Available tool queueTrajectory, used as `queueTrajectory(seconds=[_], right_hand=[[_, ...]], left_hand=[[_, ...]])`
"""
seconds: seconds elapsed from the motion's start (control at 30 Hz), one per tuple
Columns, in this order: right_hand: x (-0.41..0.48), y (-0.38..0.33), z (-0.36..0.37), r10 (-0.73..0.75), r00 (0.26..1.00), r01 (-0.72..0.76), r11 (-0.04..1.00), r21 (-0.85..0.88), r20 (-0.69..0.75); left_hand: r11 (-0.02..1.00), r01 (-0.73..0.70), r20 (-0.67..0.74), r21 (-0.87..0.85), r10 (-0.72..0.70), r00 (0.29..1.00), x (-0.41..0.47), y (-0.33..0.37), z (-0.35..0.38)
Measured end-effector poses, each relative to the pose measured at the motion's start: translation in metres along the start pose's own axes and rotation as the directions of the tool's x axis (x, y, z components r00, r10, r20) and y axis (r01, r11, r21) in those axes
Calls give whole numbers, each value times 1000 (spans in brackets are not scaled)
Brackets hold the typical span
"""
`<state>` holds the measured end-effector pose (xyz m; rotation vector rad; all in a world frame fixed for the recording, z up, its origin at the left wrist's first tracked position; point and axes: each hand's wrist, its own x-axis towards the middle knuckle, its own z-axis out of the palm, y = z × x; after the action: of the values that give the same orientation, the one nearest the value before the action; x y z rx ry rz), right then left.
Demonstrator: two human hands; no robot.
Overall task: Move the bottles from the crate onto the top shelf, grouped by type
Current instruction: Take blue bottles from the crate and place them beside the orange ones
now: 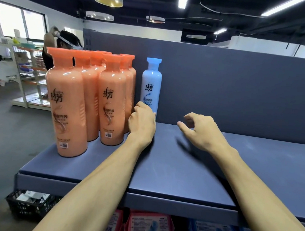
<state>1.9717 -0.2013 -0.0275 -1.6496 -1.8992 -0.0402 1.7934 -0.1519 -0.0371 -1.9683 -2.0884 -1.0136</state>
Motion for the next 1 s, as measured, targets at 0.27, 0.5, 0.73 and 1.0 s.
queueTrajectory(seconds=[0.27,0.5,0.73,1.0], right_hand=[[-4,7,-3,21,1000,-22,999,26,17],[-16,1,-13,-43,997,47,997,64,-62],[-46,-39,-34,-274,958,246,939,-239,-88],[-74,-60,-83,-251,967,213,885,-414,-40]], left_hand=[[1000,20,21,-5,-19,1000,-6,2,-2],[996,-73,142,52,65,988,-39,9,-28],[927,-343,100,150,331,938,-69,8,-87],[897,-423,108,129,412,905,-90,23,-117]])
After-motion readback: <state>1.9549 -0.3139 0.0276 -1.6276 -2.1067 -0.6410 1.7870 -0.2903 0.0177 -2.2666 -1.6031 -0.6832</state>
